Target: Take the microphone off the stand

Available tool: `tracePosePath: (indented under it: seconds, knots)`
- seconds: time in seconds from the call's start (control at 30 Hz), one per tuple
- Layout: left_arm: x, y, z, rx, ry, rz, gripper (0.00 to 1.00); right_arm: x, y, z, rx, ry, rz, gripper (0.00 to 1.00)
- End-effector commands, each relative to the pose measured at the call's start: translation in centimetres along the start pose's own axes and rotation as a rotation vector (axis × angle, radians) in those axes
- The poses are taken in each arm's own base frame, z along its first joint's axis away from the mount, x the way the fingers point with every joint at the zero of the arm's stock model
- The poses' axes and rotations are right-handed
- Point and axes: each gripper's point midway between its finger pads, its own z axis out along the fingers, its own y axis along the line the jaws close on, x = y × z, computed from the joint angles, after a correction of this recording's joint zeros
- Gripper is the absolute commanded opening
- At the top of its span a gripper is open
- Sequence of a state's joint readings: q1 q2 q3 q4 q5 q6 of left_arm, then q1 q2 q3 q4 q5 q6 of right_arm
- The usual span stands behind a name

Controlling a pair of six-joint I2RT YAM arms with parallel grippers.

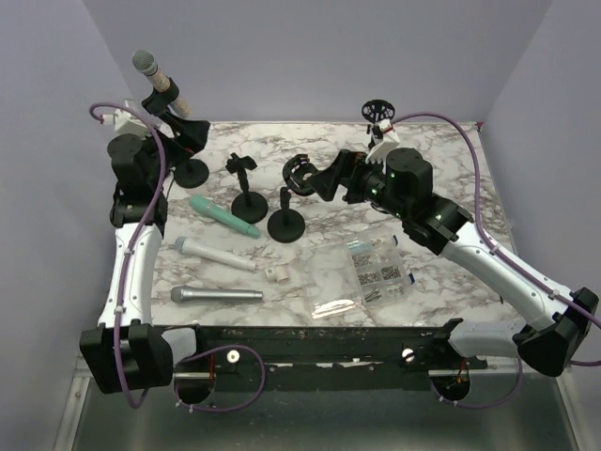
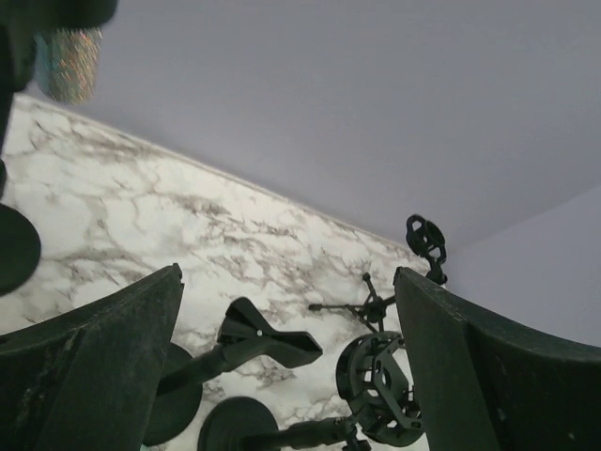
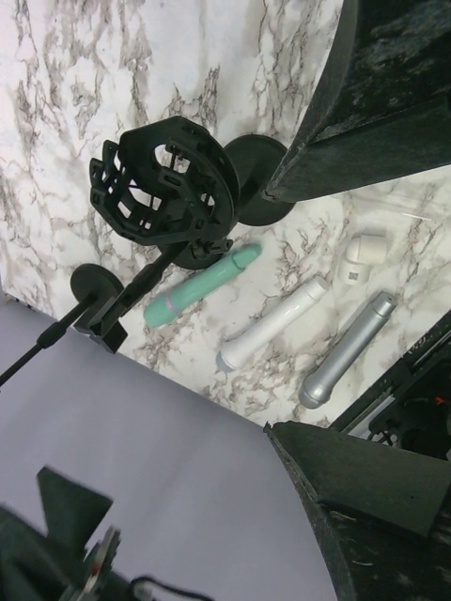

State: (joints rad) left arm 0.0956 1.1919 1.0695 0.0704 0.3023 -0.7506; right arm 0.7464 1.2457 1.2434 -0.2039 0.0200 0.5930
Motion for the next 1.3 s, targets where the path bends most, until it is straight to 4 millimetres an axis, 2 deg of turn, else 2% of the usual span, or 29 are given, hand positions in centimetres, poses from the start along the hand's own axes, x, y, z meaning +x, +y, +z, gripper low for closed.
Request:
tracePosePath:
  seconds: [0.0, 0.1, 0.27, 0.43, 0.6, 0.73, 0.83, 0.93, 1.13, 1.27]
  knots:
    - [-6.9, 0.8, -1.3, -0.070, -0.154, 0.028, 0.91, 0.0, 0.3, 0.1, -0.016, 0.008, -0.041, 1.00]
    - [-10.7, 0.7, -0.8, -0.109, -0.218, 0.012, 0.91, 0.0, 0.1, 0.1, -0.005, 0.016, -0.058, 1.00]
    - [-14.7, 1.2, 0.8, -0.153, -0.298, 0.141, 0.91, 0.2, -0.1, 0.5, 0.005, 0.033, -0.081, 1.00]
    - [-17.7, 1.9, 2.3, -0.174, -0.389, 0.269, 0.87, 0.4, -0.2, 1.1, 0.017, 0.061, -0.109, 1.00]
    - [-19.9, 3.6, 3.9, -0.260, -0.434, 0.328, 0.78, 0.2, -0.2, 1.5, 0.025, 0.077, -0.140, 1.00]
    - [-19.7, 3.9, 5.9, -0.209, -0.422, 0.367, 0.74, 0.3, -0.3, 2.0, 0.029, 0.087, -0.149, 1.00]
    - [-19.0, 4.9, 7.1, -0.204, -0.407, 0.339, 0.84, 0.5, -0.4, 2.5, 0.034, 0.093, -0.147, 1.00]
    - [-18.6, 5.2, 8.3, -0.169, -0.404, 0.336, 0.85, 0.6, -0.4, 2.9, 0.034, 0.094, -0.145, 1.00]
    - [-17.8, 6.8, 11.0, -0.155, -0.374, 0.316, 0.85, 1.2, -0.3, 3.8, 0.017, 0.123, -0.140, 1.00]
    - [-17.8, 7.1, 12.6, -0.120, -0.377, 0.325, 0.79, 1.2, -0.6, 4.2, 0.034, 0.127, -0.146, 1.00]
